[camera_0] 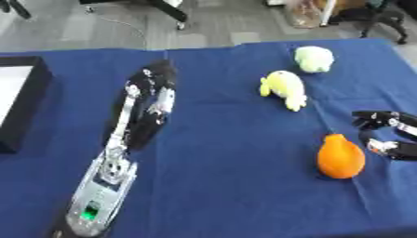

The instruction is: Pick up the objects with one hand, pass them to the other hand, and then place them into the box on the other side of the table.

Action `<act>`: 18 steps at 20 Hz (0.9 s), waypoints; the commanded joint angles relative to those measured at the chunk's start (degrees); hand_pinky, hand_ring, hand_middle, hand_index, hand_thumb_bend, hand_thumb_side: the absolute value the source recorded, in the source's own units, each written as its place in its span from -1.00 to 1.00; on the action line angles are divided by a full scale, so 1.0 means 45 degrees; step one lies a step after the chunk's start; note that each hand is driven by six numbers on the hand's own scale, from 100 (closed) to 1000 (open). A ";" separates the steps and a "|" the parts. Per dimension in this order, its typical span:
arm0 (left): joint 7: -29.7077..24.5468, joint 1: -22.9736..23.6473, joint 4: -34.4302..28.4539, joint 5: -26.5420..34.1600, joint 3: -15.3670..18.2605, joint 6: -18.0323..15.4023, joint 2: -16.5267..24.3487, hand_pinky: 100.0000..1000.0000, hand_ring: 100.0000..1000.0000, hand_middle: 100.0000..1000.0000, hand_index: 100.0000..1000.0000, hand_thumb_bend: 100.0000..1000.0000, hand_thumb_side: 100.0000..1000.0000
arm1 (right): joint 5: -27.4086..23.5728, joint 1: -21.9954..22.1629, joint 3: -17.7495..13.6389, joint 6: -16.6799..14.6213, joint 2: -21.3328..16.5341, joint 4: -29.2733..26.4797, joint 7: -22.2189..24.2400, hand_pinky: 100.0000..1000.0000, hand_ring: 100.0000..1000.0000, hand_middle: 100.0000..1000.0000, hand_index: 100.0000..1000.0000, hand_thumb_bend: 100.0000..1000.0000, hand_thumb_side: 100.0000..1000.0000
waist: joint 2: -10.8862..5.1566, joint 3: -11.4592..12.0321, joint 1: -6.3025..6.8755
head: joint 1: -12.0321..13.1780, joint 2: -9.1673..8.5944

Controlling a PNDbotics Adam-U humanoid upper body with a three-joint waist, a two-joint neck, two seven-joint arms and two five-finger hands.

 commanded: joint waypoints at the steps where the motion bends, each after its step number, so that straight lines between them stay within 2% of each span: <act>1: -0.0038 -0.0093 -0.0170 -0.0095 0.0011 -0.0041 0.0211 0.42 0.27 0.32 0.66 -1.00 0.43 | -0.0163 -0.0071 0.0170 -0.0164 -0.0685 -0.0401 0.0406 0.63 0.58 0.60 0.97 -1.00 0.68 | -0.0169 -0.0018 -0.0241 | -0.0038 -0.0034; 9: -0.0002 0.0005 -0.0097 -0.0138 0.0049 -0.0061 0.0290 0.42 0.27 0.32 0.66 -1.00 0.43 | -0.0225 -0.0062 0.0471 -0.0478 -0.1124 -0.0884 0.1016 0.65 0.60 0.62 0.97 -1.00 0.59 | -0.0262 -0.0077 -0.0386 | 0.0018 -0.0034; 18: -0.0009 0.0011 -0.0099 -0.0139 0.0037 -0.0081 0.0325 0.42 0.27 0.32 0.66 -1.00 0.42 | -0.0173 -0.0365 0.1120 -0.0742 -0.1118 -0.0902 0.1897 0.66 0.59 0.59 0.96 -1.00 0.76 | -0.0272 -0.0035 -0.0432 | -0.0065 -0.0034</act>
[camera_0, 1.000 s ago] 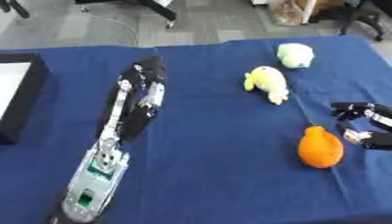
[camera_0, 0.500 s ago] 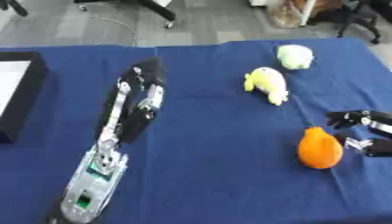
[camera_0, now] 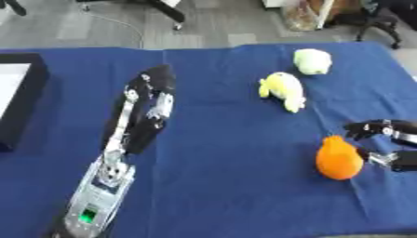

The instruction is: Pick up the objects with one hand, pass them to the other hand, and then place them into the box on the other side of the table.

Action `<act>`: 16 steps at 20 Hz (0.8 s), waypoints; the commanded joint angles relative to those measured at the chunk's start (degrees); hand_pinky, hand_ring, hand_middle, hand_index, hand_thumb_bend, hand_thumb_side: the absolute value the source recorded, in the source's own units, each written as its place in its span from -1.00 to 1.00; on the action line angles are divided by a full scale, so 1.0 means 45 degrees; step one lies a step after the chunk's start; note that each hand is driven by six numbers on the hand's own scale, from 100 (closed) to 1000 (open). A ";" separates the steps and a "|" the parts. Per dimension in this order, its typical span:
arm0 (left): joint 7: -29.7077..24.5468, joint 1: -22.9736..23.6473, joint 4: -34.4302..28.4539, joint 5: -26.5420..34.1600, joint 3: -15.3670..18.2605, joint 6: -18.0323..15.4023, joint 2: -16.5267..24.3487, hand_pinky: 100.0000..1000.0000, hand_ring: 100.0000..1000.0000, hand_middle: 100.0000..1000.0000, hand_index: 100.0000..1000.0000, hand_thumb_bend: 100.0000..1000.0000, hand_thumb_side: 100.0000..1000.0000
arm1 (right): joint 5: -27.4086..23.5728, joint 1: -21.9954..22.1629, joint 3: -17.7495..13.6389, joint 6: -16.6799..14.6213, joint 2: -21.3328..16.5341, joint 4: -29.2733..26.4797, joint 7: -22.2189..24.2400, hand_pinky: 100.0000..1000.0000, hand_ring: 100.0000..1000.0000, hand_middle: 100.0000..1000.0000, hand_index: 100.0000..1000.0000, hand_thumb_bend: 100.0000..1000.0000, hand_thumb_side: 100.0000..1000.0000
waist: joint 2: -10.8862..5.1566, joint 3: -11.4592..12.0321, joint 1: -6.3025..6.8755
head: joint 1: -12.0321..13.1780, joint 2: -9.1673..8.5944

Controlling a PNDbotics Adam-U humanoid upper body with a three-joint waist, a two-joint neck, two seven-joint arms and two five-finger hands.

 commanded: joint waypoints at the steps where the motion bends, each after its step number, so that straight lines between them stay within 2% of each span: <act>1: 0.0002 -0.0115 -0.0184 -0.0052 0.0038 -0.0045 0.0134 0.42 0.27 0.32 0.66 -1.00 0.42 | 0.0080 -0.0251 0.0092 -0.0111 -0.0453 -0.0110 0.0327 0.66 0.59 0.58 0.96 -1.00 0.76 | -0.0253 0.0015 -0.0188 | -0.0068 -0.0034; 14: -0.0008 -0.0124 -0.0216 -0.0045 0.0022 -0.0027 0.0146 0.42 0.27 0.32 0.66 -1.00 0.43 | 0.0701 -0.0491 0.0344 -0.0309 -0.0028 0.0552 0.0717 0.65 0.57 0.54 0.94 -1.00 0.81 | -0.0220 0.0024 -0.0162 | -0.0193 -0.0034; 16: -0.0007 -0.0127 -0.0216 -0.0042 0.0020 -0.0023 0.0149 0.42 0.27 0.32 0.66 -1.00 0.43 | 0.0867 -0.0543 0.0383 -0.0365 0.0052 0.0642 0.0725 0.65 0.55 0.50 0.92 -1.00 0.65 | -0.0218 0.0026 -0.0156 | -0.0212 -0.0034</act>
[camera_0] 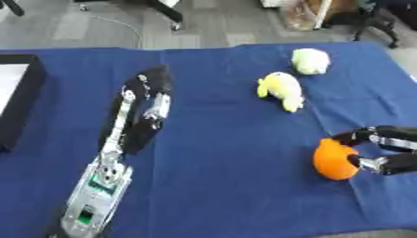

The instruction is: Pick up the objects with one hand, pass them to the other hand, and then place them into the box on the other side of the table.

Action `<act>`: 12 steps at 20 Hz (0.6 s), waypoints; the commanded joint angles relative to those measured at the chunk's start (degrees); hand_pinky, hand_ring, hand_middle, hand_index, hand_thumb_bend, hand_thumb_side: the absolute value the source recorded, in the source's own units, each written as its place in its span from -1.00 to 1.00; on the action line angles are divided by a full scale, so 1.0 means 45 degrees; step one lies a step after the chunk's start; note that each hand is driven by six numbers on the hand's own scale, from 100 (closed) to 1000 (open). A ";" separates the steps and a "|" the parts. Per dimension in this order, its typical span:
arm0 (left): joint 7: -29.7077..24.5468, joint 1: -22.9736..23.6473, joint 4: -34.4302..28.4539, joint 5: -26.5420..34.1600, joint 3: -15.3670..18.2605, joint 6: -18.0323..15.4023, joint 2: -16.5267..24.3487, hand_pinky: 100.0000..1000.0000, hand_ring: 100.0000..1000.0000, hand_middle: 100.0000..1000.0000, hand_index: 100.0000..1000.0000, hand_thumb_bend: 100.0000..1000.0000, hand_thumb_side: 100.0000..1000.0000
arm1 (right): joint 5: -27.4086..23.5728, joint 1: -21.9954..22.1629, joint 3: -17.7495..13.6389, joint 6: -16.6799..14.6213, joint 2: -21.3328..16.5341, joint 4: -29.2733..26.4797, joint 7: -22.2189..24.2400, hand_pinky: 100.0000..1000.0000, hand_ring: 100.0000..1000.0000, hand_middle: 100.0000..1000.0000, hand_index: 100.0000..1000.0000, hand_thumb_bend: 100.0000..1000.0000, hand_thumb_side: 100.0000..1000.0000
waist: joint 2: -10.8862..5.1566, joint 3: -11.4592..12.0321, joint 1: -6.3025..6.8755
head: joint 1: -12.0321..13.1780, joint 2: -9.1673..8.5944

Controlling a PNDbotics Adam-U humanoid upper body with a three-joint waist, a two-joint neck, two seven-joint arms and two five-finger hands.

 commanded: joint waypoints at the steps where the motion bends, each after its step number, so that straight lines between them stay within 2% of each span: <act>1: 0.0001 -0.0128 -0.0218 -0.0039 0.0018 -0.0014 0.0142 0.42 0.27 0.32 0.66 -1.00 0.43 | 0.0316 -0.0210 -0.0019 -0.0104 -0.0172 0.0081 0.0018 0.65 0.53 0.47 0.89 -1.00 0.52 | -0.0219 -0.0003 -0.0154 | -0.0058 -0.0034; 3: 0.0004 -0.0128 -0.0220 -0.0038 0.0019 -0.0013 0.0140 0.42 0.27 0.32 0.66 -1.00 0.43 | 0.0544 -0.0261 -0.0028 -0.0144 -0.0128 0.0121 -0.0044 0.65 0.52 0.42 0.85 -1.00 0.24 | -0.0223 -0.0002 -0.0152 | -0.0066 -0.0034; 4: 0.0006 -0.0129 -0.0221 -0.0036 0.0020 -0.0013 0.0138 0.42 0.28 0.32 0.66 -1.00 0.43 | 0.0679 -0.0283 -0.0030 -0.0163 -0.0112 0.0135 -0.0090 0.65 0.50 0.34 0.79 -1.00 -0.14 | -0.0224 -0.0001 -0.0151 | -0.0070 -0.0034; 5: 0.0006 -0.0132 -0.0223 -0.0034 0.0019 -0.0014 0.0138 0.42 0.28 0.32 0.66 -1.00 0.43 | 0.0836 -0.0303 -0.0035 -0.0191 -0.0100 0.0135 -0.0150 0.65 0.48 0.25 0.74 -1.00 -0.40 | -0.0226 0.0001 -0.0148 | -0.0072 -0.0034; 7: 0.0003 -0.0140 -0.0226 -0.0032 0.0020 -0.0012 0.0141 0.42 0.28 0.32 0.66 -1.00 0.43 | 0.1191 -0.0327 -0.0040 -0.0277 -0.0078 0.0122 -0.0310 0.64 0.45 0.13 0.65 -1.00 -0.57 | -0.0226 0.0005 -0.0141 | -0.0076 -0.0034; 12: 0.0001 -0.0154 -0.0231 -0.0029 0.0026 -0.0006 0.0148 0.42 0.28 0.32 0.66 -1.00 0.43 | 0.2055 -0.0362 -0.0132 -0.0508 -0.0029 0.0101 -0.1284 0.59 0.27 -0.18 0.34 -1.00 -0.52 | -0.0217 0.0009 -0.0129 | -0.0093 -0.0034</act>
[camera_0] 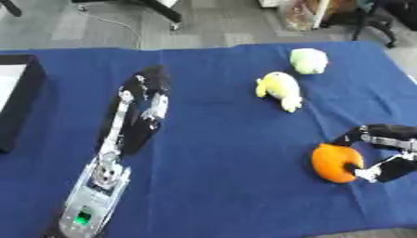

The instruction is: Pick up the objects with one hand, pass them to the other hand, and then place them into the box on the other side of the table.

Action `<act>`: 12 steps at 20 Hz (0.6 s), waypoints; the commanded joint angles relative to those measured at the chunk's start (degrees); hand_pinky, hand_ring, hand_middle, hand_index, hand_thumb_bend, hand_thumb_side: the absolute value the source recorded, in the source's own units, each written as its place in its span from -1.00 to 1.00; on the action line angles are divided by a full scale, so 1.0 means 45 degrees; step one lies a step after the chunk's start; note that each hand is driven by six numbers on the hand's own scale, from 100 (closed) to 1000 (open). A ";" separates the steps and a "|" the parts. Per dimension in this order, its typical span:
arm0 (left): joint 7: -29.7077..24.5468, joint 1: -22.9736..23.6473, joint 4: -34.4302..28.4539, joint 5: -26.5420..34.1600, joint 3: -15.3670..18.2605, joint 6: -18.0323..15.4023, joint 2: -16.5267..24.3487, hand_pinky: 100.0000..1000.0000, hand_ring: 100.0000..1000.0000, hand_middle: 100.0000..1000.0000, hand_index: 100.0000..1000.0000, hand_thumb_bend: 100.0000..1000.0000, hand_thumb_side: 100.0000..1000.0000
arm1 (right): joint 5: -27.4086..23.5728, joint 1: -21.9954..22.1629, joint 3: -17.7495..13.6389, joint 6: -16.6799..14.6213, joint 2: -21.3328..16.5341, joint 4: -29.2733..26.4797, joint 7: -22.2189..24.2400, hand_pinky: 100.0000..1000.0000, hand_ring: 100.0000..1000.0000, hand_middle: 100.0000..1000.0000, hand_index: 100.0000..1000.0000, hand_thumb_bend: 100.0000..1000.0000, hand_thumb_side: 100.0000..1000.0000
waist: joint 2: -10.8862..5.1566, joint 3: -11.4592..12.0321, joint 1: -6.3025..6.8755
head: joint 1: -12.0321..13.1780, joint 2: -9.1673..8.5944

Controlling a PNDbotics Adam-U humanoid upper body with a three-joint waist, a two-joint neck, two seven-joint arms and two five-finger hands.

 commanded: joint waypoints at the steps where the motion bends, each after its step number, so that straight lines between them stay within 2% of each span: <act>1: 0.0003 -0.0158 -0.0233 -0.0029 0.0028 -0.0006 0.0146 0.42 0.28 0.32 0.66 -1.00 0.43 | 0.0638 -0.0137 -0.0156 -0.0082 -0.0251 -0.0020 -0.0777 0.57 0.22 -0.27 0.22 -1.00 -0.53 | -0.0217 -0.0010 -0.0126 | -0.0035 -0.0034; 4: 0.0007 -0.0175 -0.0242 -0.0024 0.0037 -0.0005 0.0142 0.42 0.28 0.32 0.66 -1.00 0.43 | 0.0986 -0.0119 -0.0231 -0.0075 -0.0212 0.0093 -0.1794 0.52 0.11 -0.46 -0.11 -1.00 -0.58 | -0.0222 -0.0018 -0.0115 | -0.0033 -0.0034; 7: 0.0010 -0.0177 -0.0241 -0.0022 0.0045 0.0002 0.0137 0.42 0.28 0.32 0.66 -1.00 0.43 | 0.1004 -0.0060 -0.0391 0.0014 -0.0203 0.0199 -0.2863 0.49 0.06 -0.52 -0.24 -1.00 -0.63 | -0.0227 -0.0037 -0.0109 | -0.0036 -0.0034; 8: 0.0012 -0.0176 -0.0240 -0.0023 0.0048 0.0003 0.0135 0.42 0.28 0.32 0.66 -1.00 0.43 | 0.0961 -0.0040 -0.0462 0.0052 -0.0206 0.0219 -0.3162 0.47 0.03 -0.52 -0.35 -1.00 -0.67 | -0.0228 -0.0045 -0.0107 | -0.0033 -0.0034; 12: 0.0023 -0.0170 -0.0230 -0.0024 0.0061 0.0003 0.0129 0.42 0.28 0.32 0.66 -1.00 0.43 | 0.0397 0.0007 -0.0909 0.0250 -0.0251 0.0119 -0.4229 0.44 -0.02 -0.53 -0.42 -1.00 -0.73 | -0.0233 -0.0080 -0.0102 | -0.0027 -0.0034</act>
